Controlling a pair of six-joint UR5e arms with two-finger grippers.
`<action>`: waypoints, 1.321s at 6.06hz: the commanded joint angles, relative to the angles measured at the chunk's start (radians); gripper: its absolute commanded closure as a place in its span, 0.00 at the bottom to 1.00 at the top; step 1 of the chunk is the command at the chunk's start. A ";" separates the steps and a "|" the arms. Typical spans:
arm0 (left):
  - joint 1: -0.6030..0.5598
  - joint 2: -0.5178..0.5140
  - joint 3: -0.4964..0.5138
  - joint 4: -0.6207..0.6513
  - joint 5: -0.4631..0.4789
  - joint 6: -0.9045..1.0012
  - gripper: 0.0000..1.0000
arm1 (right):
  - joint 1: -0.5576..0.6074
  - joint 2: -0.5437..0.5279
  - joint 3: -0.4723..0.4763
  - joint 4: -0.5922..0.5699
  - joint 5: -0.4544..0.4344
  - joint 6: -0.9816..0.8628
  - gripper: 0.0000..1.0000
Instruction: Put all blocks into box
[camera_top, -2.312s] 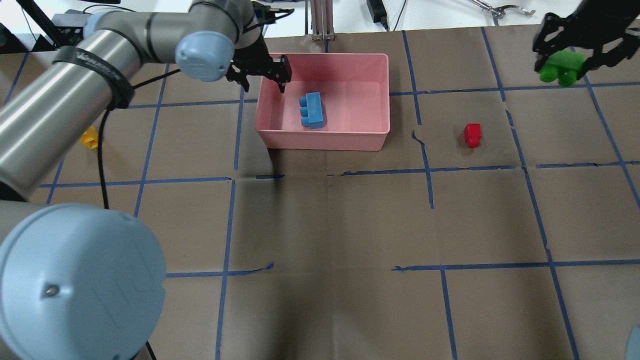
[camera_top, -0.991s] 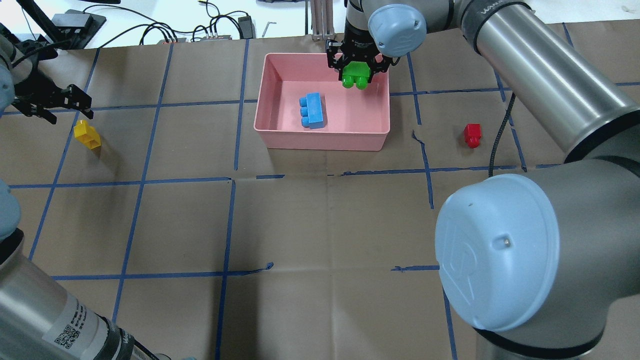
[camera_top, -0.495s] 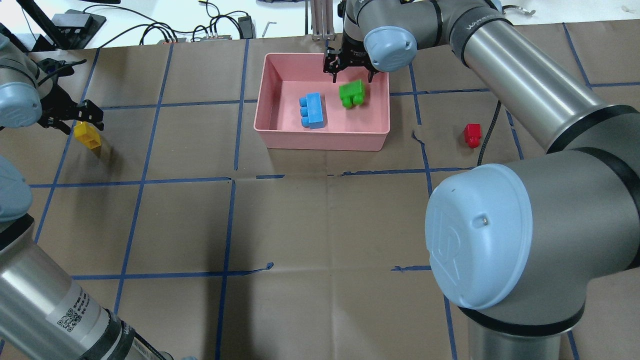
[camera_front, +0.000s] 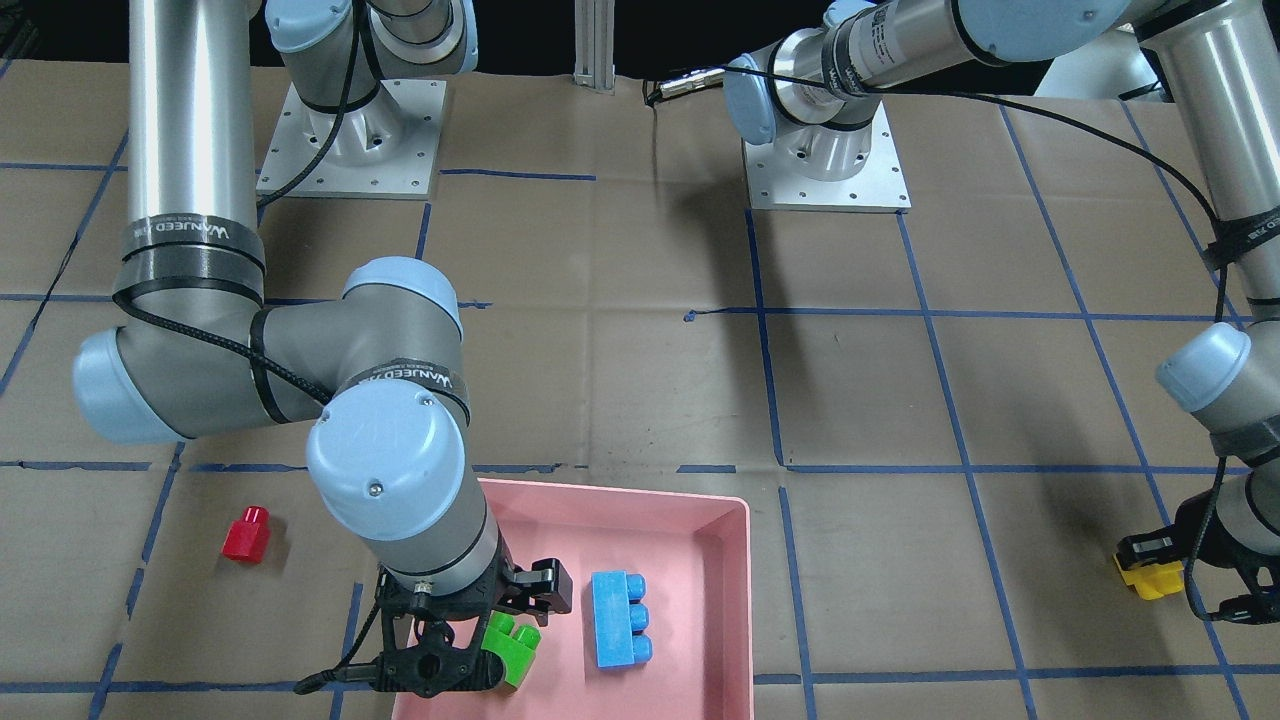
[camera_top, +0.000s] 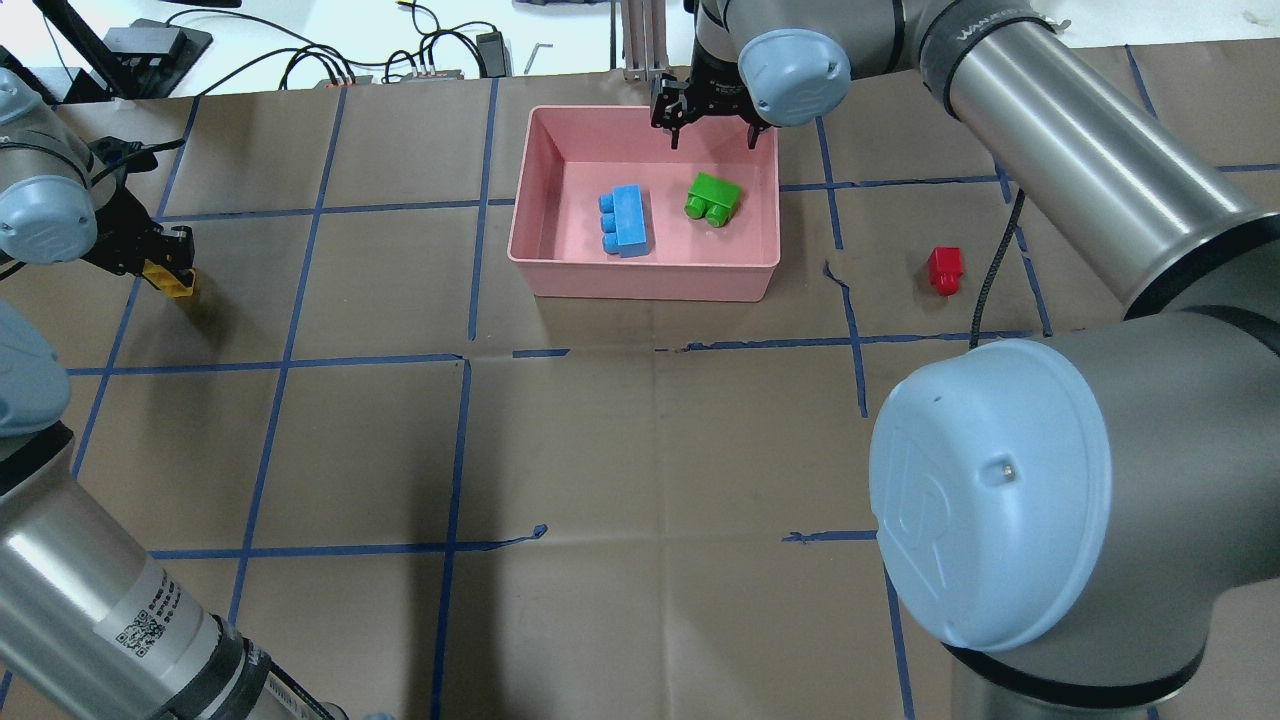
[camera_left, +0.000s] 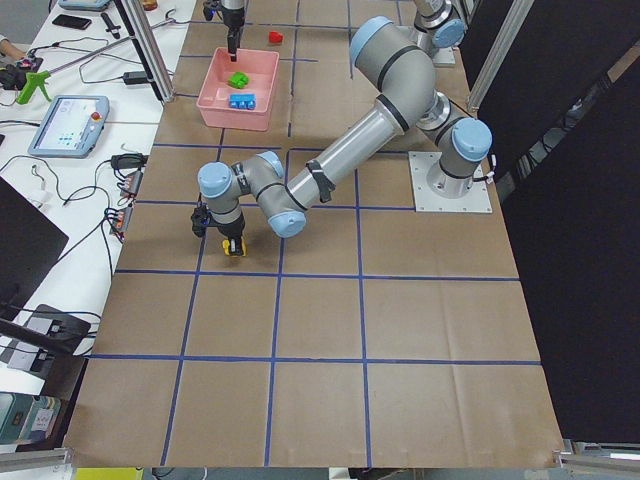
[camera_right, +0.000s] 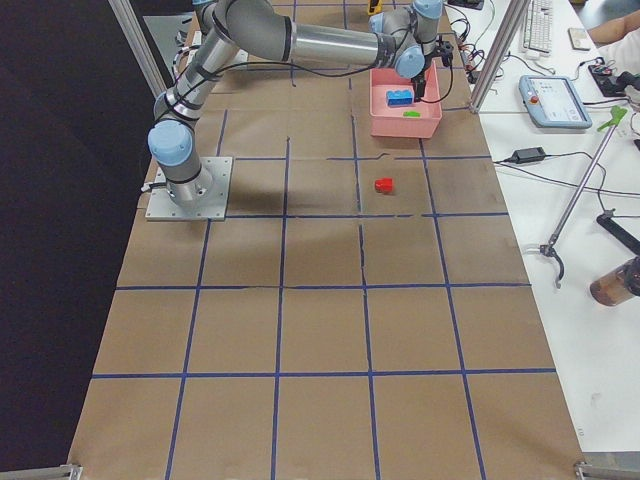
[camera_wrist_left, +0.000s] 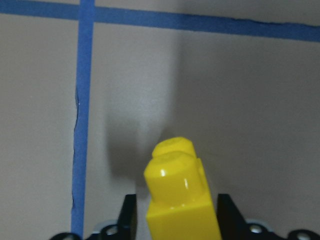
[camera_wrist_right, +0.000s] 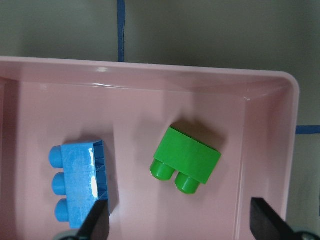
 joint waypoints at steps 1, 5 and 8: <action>-0.012 0.059 -0.005 -0.012 -0.052 -0.011 0.88 | -0.052 -0.112 0.012 0.186 -0.009 0.052 0.00; -0.441 0.239 -0.013 -0.158 -0.057 -0.063 0.88 | -0.256 -0.252 0.186 0.279 -0.055 -0.166 0.00; -0.763 0.146 -0.016 -0.050 -0.051 -0.107 0.87 | -0.328 -0.213 0.265 0.132 -0.060 -0.227 0.00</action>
